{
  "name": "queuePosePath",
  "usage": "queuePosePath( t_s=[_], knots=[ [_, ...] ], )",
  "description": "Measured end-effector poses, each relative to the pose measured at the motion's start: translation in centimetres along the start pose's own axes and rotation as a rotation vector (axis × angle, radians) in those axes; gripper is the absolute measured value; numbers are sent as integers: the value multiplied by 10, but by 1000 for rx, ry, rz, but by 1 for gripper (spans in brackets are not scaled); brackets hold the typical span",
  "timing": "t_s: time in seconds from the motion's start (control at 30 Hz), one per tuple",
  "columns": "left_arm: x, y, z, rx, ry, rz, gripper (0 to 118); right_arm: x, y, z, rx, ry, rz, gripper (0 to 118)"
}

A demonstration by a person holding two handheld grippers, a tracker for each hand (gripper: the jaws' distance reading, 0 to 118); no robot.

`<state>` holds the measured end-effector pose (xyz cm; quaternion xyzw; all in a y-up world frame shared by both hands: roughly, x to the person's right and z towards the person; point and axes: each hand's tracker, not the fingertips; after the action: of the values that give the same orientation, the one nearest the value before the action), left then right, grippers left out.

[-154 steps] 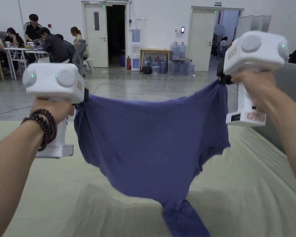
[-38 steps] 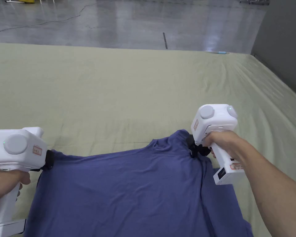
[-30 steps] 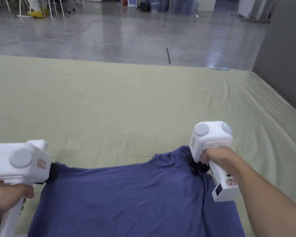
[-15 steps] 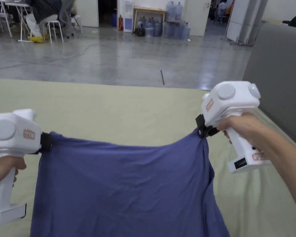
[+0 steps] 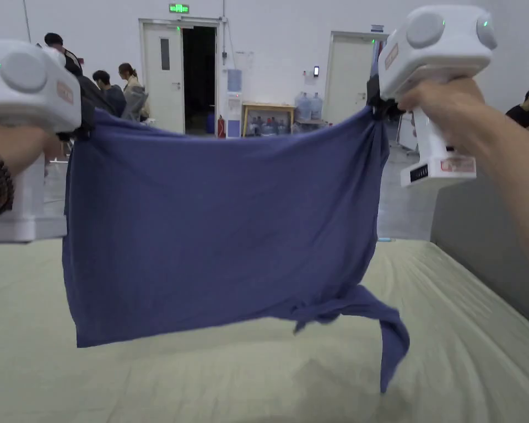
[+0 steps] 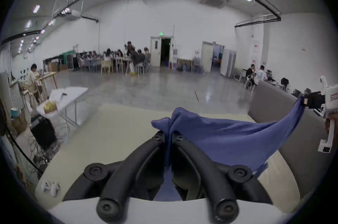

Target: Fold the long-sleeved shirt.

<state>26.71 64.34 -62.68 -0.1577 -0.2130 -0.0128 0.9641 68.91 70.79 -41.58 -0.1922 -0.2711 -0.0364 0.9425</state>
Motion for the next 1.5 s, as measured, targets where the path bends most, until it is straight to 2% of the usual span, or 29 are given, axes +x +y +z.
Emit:
queuePosePath(
  t_s=[0.07, 0.2, 0.27, 0.43, 0.5, 0.77, 0.83, 0.97, 1.07, 1.13, 1.27, 1.4, 1.5],
  knots=[
    [4, 28, -4, 12, -4, 19, 3, 1, 26, 9, 77, -19, -45, 5],
    [22, 66, 14, 82, -33, 63, 3, 1, 61, 24, 179, -81, -36, 5],
    [32, 79, 19, 124, -9, 42, 3, 3, 72, 29, 225, -106, -27, 5],
    [48, 78, 14, 124, -33, 9, 3, 19, 71, 16, 164, -101, -51, 5],
    [52, 58, 5, 97, -39, -12, 3, 26, 51, 3, 124, -70, -100, 5],
    [61, -51, -35, -31, -69, -44, 3, 39, -41, -50, -11, -49, -107, 5],
    [52, -65, -50, -61, -72, -32, 3, 42, -56, -50, -31, -29, -123, 5],
    [35, -84, -43, -83, -104, 8, 3, 48, -76, -30, -39, -14, -106, 5],
    [28, -102, -19, -99, -116, 6, 3, 55, -98, 3, -53, 37, -137, 5],
    [22, -119, 5, -114, -122, -7, 3, 57, -119, 27, -62, 38, -140, 5],
    [4, -173, 64, -121, -164, 36, 3, 54, -176, 84, -76, 39, -65, 5],
    [-6, -239, 121, -150, -176, 22, 3, 51, -250, 137, -124, 43, -19, 5],
    [-16, -295, 161, -225, -174, 65, 3, 52, -317, 175, -192, 65, -31, 5]
  ],
)
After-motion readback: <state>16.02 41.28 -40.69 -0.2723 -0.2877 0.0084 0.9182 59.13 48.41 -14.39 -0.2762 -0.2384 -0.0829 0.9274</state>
